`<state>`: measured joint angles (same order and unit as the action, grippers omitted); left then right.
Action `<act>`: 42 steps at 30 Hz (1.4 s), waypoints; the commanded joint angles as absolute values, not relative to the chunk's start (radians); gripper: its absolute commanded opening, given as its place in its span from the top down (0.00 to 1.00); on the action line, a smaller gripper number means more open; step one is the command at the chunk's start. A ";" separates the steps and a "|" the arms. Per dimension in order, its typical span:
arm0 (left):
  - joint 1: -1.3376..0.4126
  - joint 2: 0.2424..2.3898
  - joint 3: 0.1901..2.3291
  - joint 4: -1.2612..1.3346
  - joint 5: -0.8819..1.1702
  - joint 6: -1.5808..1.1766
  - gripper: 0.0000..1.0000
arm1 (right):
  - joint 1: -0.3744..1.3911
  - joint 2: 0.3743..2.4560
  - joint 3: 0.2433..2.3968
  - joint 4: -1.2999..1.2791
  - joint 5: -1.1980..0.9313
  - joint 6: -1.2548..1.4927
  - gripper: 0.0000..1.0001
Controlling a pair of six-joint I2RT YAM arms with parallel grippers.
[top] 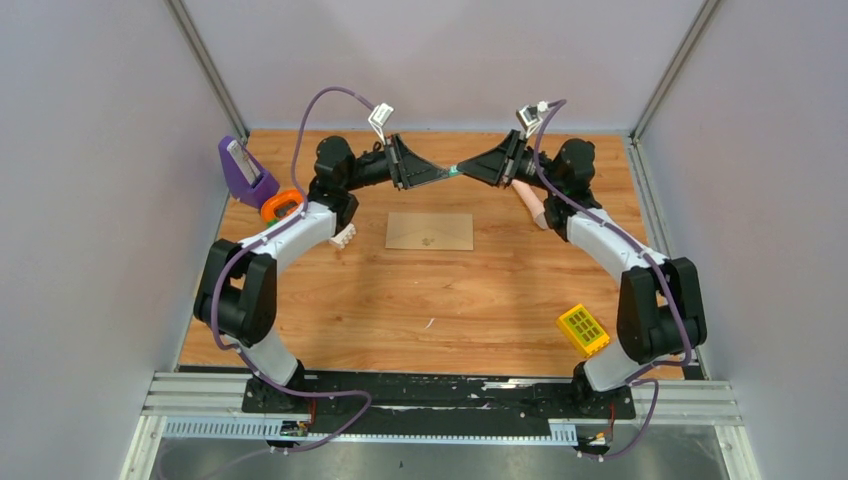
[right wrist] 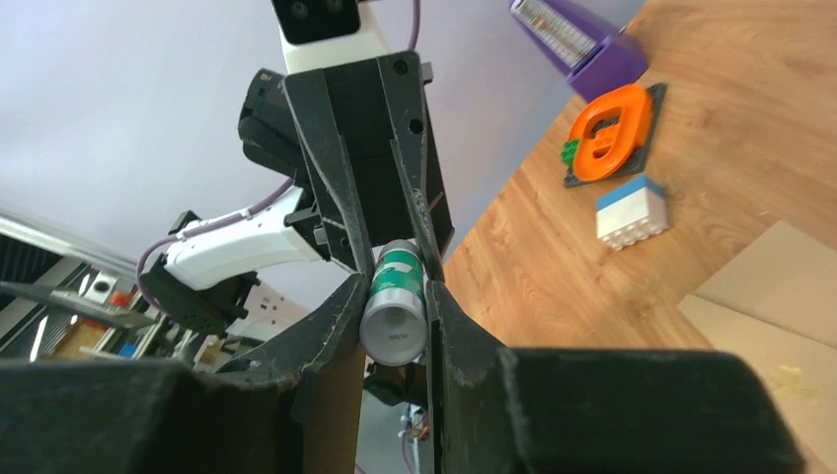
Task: Place the letter into the envelope and seal it
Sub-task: Close the solid glue cap on the solid glue, then place the solid glue at the center of the board.
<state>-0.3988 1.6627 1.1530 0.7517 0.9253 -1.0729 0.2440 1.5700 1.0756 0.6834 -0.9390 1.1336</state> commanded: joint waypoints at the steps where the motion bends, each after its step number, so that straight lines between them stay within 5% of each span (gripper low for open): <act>1: -0.465 1.661 1.206 0.823 0.942 -1.083 0.65 | 0.340 1.604 1.091 0.720 -0.998 1.171 1.00; 9: -0.466 1.664 1.210 0.839 0.947 -1.093 0.60 | 0.358 1.614 1.103 0.685 -1.001 1.145 1.00; 11: -0.466 1.662 1.207 0.845 0.949 -1.097 0.43 | 0.355 1.611 1.104 0.681 -1.002 1.142 1.00; 14: -0.466 1.661 1.206 0.875 0.950 -1.113 0.05 | 0.347 1.604 1.103 0.678 -1.001 1.139 1.00; 16: -0.462 1.657 1.209 0.890 0.952 -1.122 0.01 | 0.338 1.598 1.103 0.670 -0.999 1.130 1.00; 24: -0.390 1.609 1.203 0.800 0.946 -1.056 0.00 | 0.242 1.541 1.102 0.633 -1.012 1.105 1.00; 29: -0.277 1.552 1.201 0.629 0.922 -0.893 0.00 | 0.147 1.513 1.136 0.381 -1.049 0.870 1.00; 42: -0.095 1.409 1.345 -0.179 0.877 -0.246 0.00 | -0.054 1.764 1.591 -0.873 -0.892 -0.114 1.00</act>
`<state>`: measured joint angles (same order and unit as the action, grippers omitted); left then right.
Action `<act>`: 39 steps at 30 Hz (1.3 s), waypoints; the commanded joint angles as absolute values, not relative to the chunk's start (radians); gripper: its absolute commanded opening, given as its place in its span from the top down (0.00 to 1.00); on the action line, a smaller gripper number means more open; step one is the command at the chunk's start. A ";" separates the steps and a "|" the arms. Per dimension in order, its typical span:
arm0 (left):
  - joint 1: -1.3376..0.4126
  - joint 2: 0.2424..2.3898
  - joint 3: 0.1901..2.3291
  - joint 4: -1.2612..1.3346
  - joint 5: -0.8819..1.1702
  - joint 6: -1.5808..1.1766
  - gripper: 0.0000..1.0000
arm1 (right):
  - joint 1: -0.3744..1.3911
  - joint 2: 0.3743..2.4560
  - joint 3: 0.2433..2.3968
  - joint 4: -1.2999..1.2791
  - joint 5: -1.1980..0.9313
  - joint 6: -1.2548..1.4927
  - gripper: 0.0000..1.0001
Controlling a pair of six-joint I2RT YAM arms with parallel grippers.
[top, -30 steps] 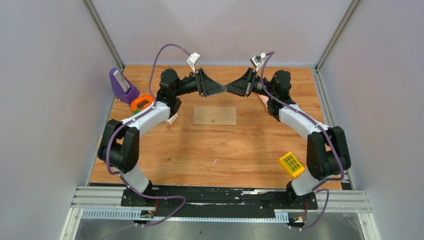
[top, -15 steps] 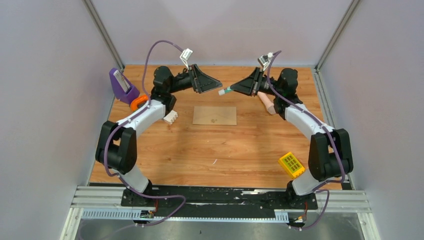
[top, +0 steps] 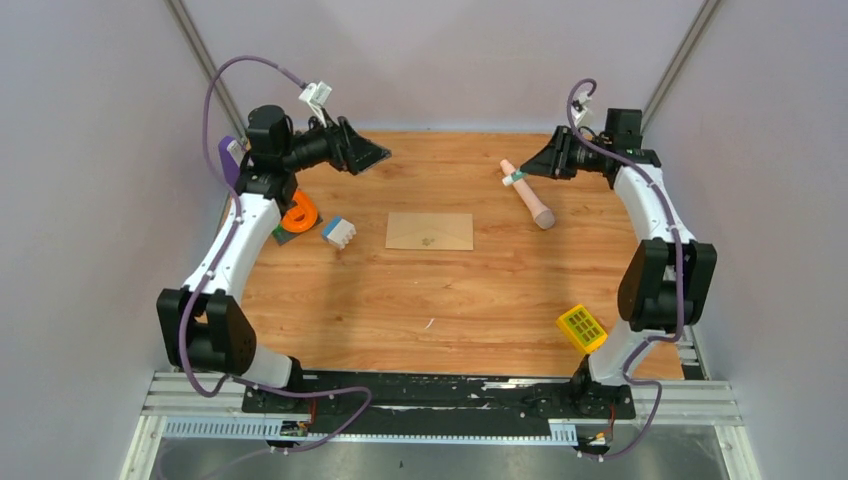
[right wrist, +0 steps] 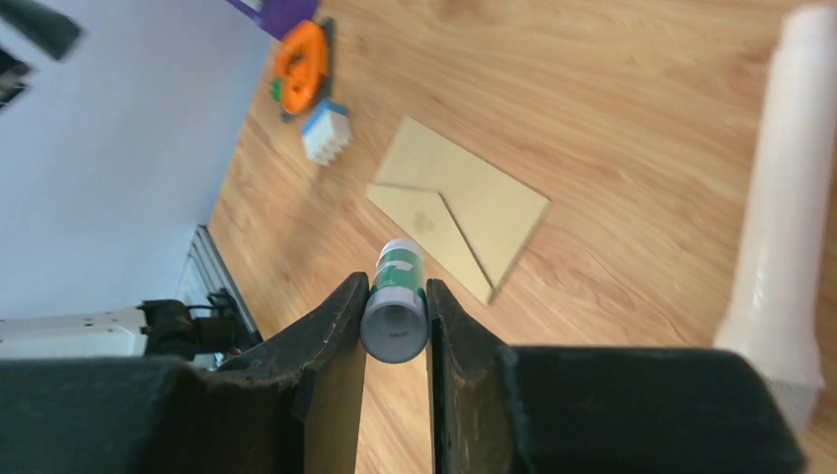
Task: Place the letter into the envelope and seal it
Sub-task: Place the solid glue at the center of the board.
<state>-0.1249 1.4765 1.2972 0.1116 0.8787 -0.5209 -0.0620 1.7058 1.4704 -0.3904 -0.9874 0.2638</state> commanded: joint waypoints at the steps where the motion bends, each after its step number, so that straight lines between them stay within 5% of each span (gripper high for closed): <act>1: -0.088 1.405 1.347 -0.235 0.881 -0.227 0.00 | -0.050 1.785 1.619 -0.930 -0.860 -0.157 1.00; 11: -0.048 1.344 1.301 -0.422 0.856 -0.081 0.00 | -0.006 2.057 1.888 -1.342 -0.798 -0.441 0.99; 39: -0.048 1.190 1.177 -0.362 0.788 -0.076 0.00 | 0.208 2.453 2.161 -1.331 -0.409 -0.298 0.78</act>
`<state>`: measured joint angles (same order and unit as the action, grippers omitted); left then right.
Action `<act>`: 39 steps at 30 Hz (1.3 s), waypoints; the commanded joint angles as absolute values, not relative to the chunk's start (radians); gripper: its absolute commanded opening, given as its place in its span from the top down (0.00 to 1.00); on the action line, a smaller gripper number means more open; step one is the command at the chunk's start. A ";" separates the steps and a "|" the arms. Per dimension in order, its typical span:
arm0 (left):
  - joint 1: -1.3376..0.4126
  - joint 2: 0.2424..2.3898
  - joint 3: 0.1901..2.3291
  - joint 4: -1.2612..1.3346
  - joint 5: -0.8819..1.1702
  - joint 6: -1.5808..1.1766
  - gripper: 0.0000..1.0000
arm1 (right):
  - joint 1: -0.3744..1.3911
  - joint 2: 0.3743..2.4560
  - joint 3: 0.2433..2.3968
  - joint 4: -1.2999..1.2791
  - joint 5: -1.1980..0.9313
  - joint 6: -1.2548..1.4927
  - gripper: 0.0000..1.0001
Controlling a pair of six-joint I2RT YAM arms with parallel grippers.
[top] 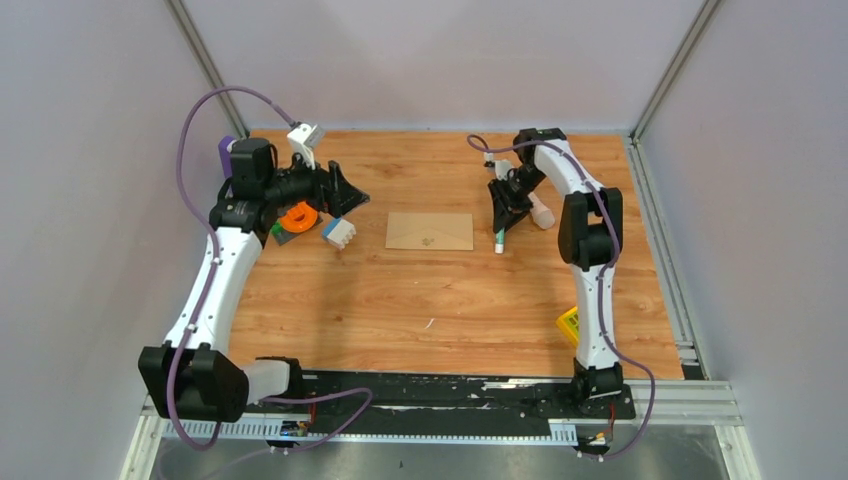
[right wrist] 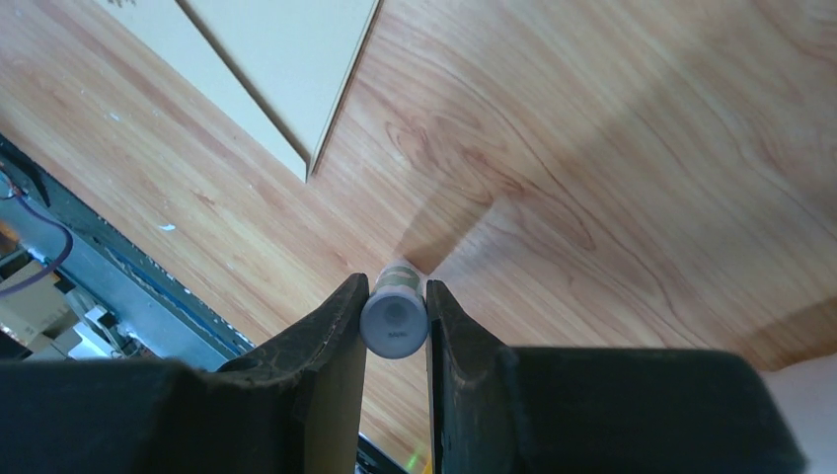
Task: Place the letter into the envelope and seal it
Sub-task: Place the solid glue at the center of the board, then reset both arms
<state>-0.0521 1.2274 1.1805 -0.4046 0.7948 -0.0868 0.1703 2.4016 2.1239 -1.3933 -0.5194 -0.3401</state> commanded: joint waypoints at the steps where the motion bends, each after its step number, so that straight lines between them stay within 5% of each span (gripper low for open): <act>1: -0.048 1.188 1.177 -0.362 0.788 -0.076 0.00 | 0.212 2.459 2.165 -1.321 -0.394 -0.288 0.78; 14: -0.048 1.160 1.169 -0.356 0.776 -0.080 0.00 | 0.219 2.474 2.130 -1.157 -0.256 -0.145 0.75; 26: -0.048 1.128 1.161 -0.356 0.752 -0.073 0.00 | 0.221 2.463 2.114 -1.105 -0.189 -0.097 0.55; 35: -0.048 1.126 1.162 -0.356 0.743 -0.066 0.00 | 0.221 2.416 2.112 -1.098 -0.232 -0.095 0.51; 39: -0.048 1.117 1.181 -0.396 0.694 -0.018 0.00 | 0.221 2.330 2.101 -1.095 -0.235 -0.108 0.32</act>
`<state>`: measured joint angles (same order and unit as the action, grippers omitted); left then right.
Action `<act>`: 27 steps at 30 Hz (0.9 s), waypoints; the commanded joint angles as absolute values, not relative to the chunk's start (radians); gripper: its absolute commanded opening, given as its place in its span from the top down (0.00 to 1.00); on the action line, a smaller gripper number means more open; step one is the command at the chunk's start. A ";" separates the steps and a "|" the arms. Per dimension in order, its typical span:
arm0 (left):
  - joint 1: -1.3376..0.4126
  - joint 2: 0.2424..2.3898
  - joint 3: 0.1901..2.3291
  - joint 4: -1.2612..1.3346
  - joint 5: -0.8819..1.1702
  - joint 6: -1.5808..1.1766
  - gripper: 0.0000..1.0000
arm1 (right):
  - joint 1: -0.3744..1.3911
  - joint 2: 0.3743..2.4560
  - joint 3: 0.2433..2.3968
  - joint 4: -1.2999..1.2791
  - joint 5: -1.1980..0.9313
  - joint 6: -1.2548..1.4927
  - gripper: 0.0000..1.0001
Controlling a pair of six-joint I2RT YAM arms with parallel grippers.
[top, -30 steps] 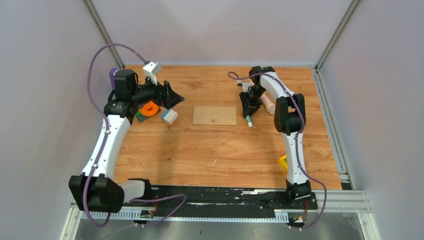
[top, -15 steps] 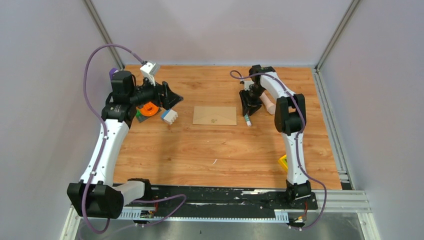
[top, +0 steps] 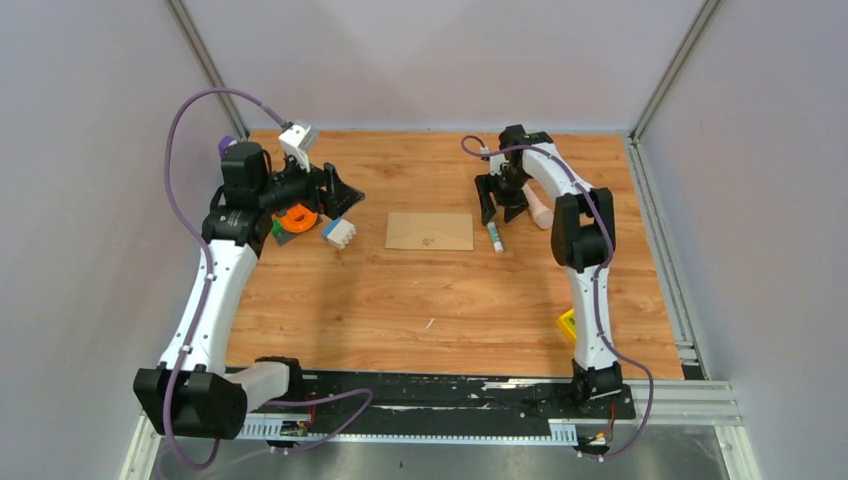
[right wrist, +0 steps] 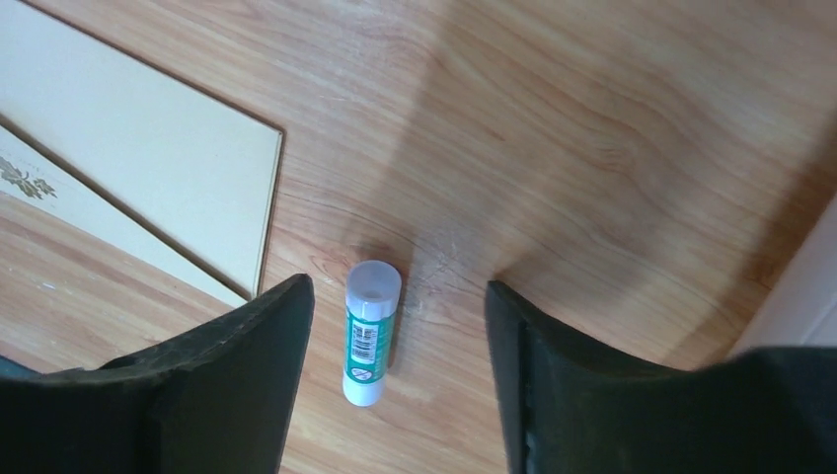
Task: Place the letter into the envelope and seal it
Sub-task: Reset both arms
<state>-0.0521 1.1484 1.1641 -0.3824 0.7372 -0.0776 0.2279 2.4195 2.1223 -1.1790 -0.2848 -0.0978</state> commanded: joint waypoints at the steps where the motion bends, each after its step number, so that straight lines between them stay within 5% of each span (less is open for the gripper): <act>1: -0.048 1.116 1.194 -0.408 0.664 0.009 0.00 | 0.221 2.295 2.092 -1.087 -0.232 -0.111 0.12; 3: -0.048 1.118 1.219 -0.447 0.613 0.054 0.00 | 0.221 2.217 2.064 -1.070 -0.226 -0.113 0.00; 14: -0.046 1.056 1.296 -0.661 0.430 0.204 0.00 | 0.190 1.581 1.680 -0.883 -0.339 -0.117 0.00; 23: -0.045 0.920 1.335 -0.838 0.214 0.261 0.00 | 0.184 0.932 1.201 -0.500 -0.102 -0.108 0.00; 27: -0.043 0.833 1.308 -0.850 0.166 0.251 0.00 | 0.181 0.827 1.186 -0.516 0.088 -0.083 0.00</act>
